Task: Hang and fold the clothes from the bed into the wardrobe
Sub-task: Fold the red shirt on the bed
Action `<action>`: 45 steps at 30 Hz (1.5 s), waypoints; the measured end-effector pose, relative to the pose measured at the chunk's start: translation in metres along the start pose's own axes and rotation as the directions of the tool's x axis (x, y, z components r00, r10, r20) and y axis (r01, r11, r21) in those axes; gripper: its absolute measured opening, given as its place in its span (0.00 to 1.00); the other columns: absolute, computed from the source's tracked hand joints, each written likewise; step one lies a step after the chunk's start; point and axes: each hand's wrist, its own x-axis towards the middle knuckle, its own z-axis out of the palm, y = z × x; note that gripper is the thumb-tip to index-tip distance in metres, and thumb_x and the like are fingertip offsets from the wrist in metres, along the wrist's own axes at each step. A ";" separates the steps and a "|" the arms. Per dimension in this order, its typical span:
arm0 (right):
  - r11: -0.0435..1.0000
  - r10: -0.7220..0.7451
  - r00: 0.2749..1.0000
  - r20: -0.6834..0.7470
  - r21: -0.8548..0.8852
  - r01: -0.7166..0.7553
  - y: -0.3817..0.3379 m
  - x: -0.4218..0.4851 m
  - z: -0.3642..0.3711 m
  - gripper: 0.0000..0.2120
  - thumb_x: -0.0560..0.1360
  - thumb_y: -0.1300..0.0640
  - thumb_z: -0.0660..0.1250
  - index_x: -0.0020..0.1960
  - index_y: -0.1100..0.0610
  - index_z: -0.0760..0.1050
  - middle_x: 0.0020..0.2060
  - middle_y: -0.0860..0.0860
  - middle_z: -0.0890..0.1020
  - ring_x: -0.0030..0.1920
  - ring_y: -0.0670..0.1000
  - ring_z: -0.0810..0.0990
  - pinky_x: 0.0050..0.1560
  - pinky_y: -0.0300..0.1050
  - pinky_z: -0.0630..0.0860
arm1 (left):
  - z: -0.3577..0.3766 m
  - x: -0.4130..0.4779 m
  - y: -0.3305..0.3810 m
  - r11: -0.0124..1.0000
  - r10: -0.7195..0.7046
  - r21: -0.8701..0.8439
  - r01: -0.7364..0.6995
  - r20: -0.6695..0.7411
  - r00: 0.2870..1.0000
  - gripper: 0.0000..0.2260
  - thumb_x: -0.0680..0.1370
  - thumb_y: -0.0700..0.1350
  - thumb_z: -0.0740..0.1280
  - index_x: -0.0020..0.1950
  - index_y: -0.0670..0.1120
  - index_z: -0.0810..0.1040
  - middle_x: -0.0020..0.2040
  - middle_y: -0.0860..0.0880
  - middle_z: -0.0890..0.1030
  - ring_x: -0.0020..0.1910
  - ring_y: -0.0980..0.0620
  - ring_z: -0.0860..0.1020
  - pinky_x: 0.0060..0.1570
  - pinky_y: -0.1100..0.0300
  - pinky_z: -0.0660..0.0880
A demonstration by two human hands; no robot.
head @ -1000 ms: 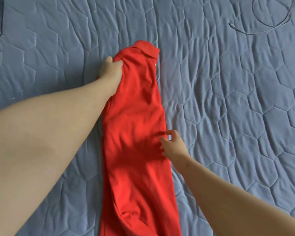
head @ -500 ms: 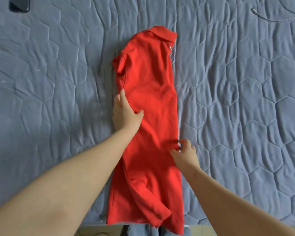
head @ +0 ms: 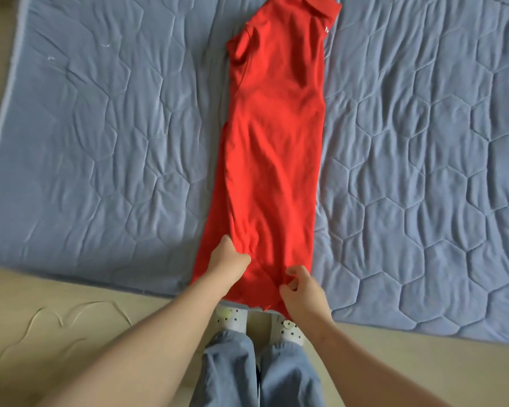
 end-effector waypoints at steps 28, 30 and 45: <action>0.889 0.244 0.968 -0.063 0.414 -0.197 0.009 -0.017 0.012 0.04 0.78 0.61 0.61 0.52 0.58 0.72 0.46 0.57 0.78 0.47 0.57 0.77 0.55 0.55 0.75 | -0.049 -0.009 -0.087 0.957 0.033 -0.289 0.020 0.179 0.983 0.05 0.76 0.43 0.67 0.51 0.47 0.76 0.46 0.49 0.79 0.45 0.50 0.78 0.42 0.59 0.71; 0.864 0.249 0.967 -0.050 0.463 -0.198 0.007 -0.029 0.007 0.04 0.78 0.62 0.61 0.51 0.57 0.72 0.45 0.56 0.78 0.47 0.56 0.77 0.56 0.56 0.76 | -0.054 -0.023 -0.088 0.958 0.034 -0.285 0.010 0.150 0.988 0.01 0.77 0.44 0.66 0.47 0.48 0.75 0.45 0.49 0.79 0.45 0.49 0.77 0.44 0.58 0.72; 0.835 0.309 0.950 0.041 0.466 -0.292 0.059 -0.194 0.010 0.06 0.77 0.63 0.61 0.42 0.58 0.72 0.31 0.56 0.73 0.26 0.52 0.70 0.17 0.35 0.66 | -0.096 -0.183 -0.131 0.954 -0.118 -0.215 0.210 0.374 0.920 0.04 0.77 0.45 0.67 0.50 0.47 0.76 0.39 0.49 0.79 0.34 0.52 0.75 0.24 0.66 0.67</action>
